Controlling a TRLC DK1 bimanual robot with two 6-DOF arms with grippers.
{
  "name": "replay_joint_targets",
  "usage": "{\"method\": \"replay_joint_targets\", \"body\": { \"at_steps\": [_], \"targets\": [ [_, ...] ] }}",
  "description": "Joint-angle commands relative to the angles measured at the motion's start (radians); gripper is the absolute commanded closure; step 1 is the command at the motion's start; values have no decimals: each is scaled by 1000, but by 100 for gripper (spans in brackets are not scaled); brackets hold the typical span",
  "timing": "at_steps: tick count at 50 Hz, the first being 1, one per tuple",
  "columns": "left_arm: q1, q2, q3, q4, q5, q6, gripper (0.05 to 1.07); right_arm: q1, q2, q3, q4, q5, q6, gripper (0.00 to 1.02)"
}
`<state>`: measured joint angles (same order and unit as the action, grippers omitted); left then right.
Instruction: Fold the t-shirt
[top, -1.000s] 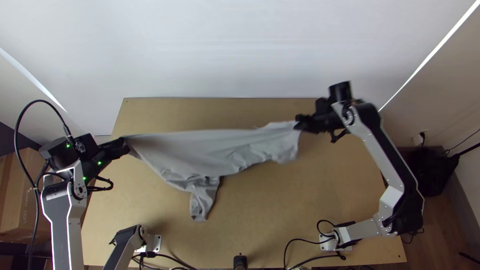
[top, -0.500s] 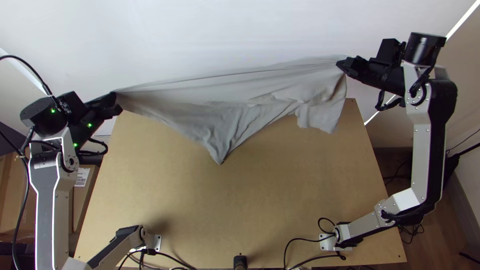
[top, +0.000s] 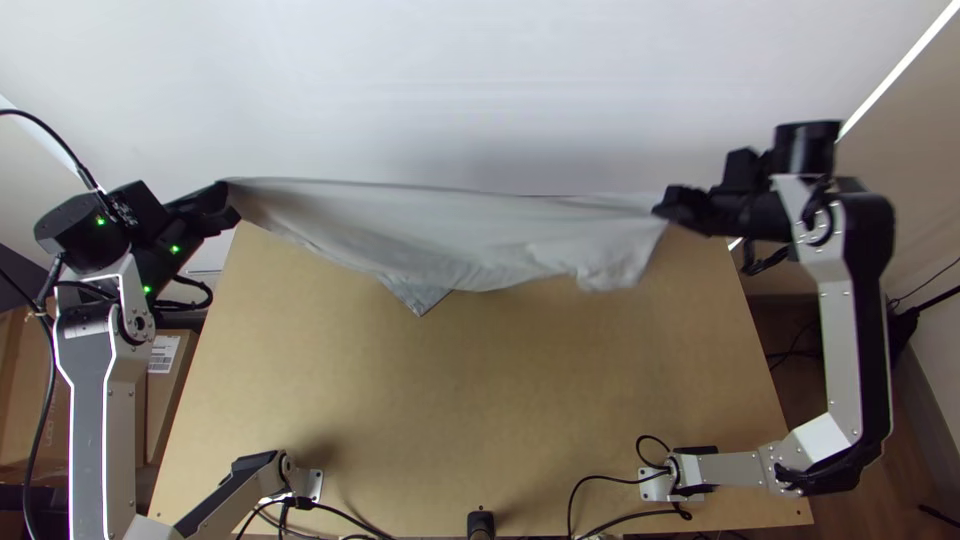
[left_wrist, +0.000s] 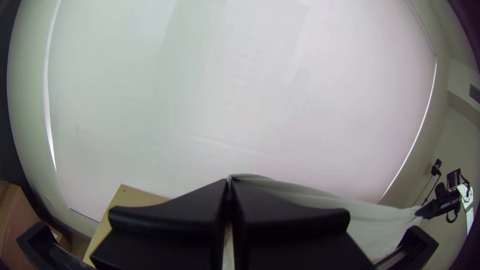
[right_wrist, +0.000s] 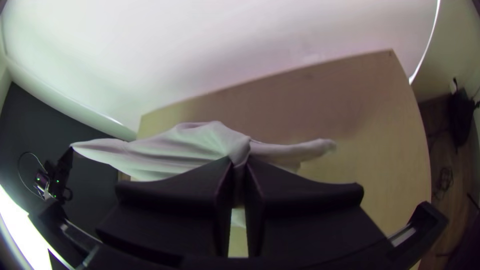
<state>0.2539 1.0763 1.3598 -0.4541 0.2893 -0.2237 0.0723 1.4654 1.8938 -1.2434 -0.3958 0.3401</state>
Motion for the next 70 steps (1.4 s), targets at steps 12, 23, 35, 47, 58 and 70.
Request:
{"method": "replay_joint_targets", "body": {
  "at_steps": [12, 23, 35, 47, 58, 70],
  "targets": [
    [-108, -32, -300, 55, -18, 34, 105, 14, -14, -634, 236, 40, -21, 100],
    [-205, 17, -435, 114, -49, 35, 105, 11, 184, -720, 397, 40, -38, 100],
    [-208, 24, -470, 114, -52, 72, 105, 89, 90, -776, 220, 28, -182, 61],
    [-209, 56, -456, 123, -58, 81, 105, 103, -57, -776, 32, 55, -357, 6],
    [-214, 74, -449, 129, -67, 80, 105, 67, -4, -639, 96, 54, -328, 6],
    [-214, 71, -436, 120, -73, 81, 105, 133, 82, -630, 140, 54, -262, 7]
  ]
}}
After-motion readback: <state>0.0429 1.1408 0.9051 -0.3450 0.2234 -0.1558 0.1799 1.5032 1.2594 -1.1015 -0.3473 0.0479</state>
